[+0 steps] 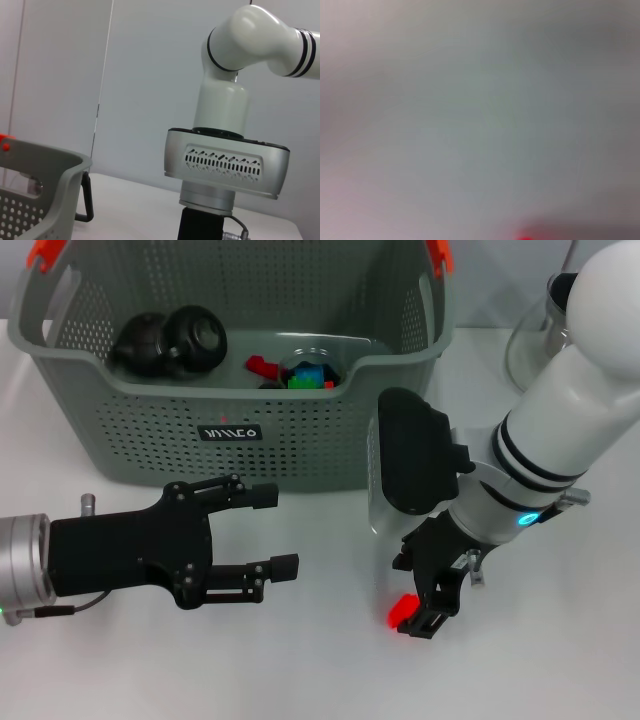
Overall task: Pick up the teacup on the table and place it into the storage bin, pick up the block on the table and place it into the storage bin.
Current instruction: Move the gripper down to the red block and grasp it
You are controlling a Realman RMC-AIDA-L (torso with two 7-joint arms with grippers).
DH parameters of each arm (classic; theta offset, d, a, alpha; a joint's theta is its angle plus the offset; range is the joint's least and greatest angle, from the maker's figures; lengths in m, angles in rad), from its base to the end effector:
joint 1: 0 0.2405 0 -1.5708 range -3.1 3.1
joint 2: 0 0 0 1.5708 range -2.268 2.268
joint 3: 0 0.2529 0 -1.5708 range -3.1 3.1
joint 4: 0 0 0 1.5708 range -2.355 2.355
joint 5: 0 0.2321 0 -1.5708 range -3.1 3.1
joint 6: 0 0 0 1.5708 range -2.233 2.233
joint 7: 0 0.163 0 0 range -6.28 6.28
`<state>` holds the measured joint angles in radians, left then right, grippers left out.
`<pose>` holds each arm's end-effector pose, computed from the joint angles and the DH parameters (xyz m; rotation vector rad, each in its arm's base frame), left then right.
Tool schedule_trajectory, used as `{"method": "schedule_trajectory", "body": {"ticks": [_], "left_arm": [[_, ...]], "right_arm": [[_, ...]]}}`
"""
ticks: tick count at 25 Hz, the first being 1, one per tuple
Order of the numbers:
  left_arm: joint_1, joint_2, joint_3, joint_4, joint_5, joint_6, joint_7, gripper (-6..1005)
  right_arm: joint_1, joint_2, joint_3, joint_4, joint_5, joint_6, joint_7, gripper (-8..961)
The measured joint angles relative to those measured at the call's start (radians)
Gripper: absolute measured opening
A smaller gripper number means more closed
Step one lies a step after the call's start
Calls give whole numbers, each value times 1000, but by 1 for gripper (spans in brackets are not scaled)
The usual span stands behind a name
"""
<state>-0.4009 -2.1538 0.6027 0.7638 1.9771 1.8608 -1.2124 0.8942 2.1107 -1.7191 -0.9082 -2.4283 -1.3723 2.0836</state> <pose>-0.2593 0.2898 -0.0063 -2.7746 -0.3901 -0.9726 0.1434 0.3655 -0.1277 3.0280 -0.0062 0.8018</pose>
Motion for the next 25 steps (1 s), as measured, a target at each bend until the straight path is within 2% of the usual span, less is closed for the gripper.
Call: {"method": "schedule_trajectory", "body": {"ticks": [6,19,25], "left_arm": [[-1,0,0,0,3,-3,-13,819],[-3,1,0,0,3,-10,-23,817],[-3,2,0,0,4,-18,-25,817]], "right_arm": [[-1,0,-44,8,22,41,2,797],[-6,1,-61,25,23,63,3,789],[-7,2,-67,25,35,65,3,594]]}}
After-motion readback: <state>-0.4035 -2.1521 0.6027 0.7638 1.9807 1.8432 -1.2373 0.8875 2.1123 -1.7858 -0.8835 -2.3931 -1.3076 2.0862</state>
